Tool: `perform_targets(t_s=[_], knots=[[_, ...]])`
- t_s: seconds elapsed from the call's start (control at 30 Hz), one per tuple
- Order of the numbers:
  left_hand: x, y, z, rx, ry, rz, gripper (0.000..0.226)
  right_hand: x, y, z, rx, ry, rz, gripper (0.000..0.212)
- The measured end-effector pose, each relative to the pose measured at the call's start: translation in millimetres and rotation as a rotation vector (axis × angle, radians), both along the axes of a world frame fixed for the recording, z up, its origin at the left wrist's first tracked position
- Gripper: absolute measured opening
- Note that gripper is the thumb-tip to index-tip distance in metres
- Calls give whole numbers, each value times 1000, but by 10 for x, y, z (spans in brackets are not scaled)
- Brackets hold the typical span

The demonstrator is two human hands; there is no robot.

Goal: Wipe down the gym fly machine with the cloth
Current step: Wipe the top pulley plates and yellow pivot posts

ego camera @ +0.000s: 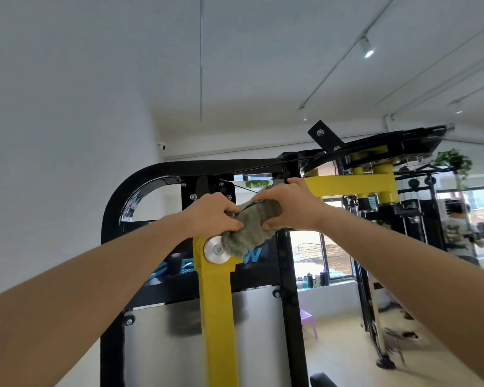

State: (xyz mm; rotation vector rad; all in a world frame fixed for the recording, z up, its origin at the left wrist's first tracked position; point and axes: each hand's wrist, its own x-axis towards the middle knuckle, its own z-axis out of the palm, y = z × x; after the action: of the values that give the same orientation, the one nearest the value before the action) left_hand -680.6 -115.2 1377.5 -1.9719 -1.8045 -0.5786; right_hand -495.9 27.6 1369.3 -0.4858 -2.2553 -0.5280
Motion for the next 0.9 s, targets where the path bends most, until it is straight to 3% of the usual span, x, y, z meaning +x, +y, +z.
perform_targets(t_s=[0.23,0.5,0.67,0.9], knots=[[171,270,78,74,91,43,40,244,85,91,6,29,-83,61],[297,433,72,96,275,130,43,310,350,126,90,60,-19,45],[575,626,158,123,268,136,40,658,614,184,50,160,-23,50],[1018,1110,333,214,330,211,60,1217,1078,228,93,184,-148,43]])
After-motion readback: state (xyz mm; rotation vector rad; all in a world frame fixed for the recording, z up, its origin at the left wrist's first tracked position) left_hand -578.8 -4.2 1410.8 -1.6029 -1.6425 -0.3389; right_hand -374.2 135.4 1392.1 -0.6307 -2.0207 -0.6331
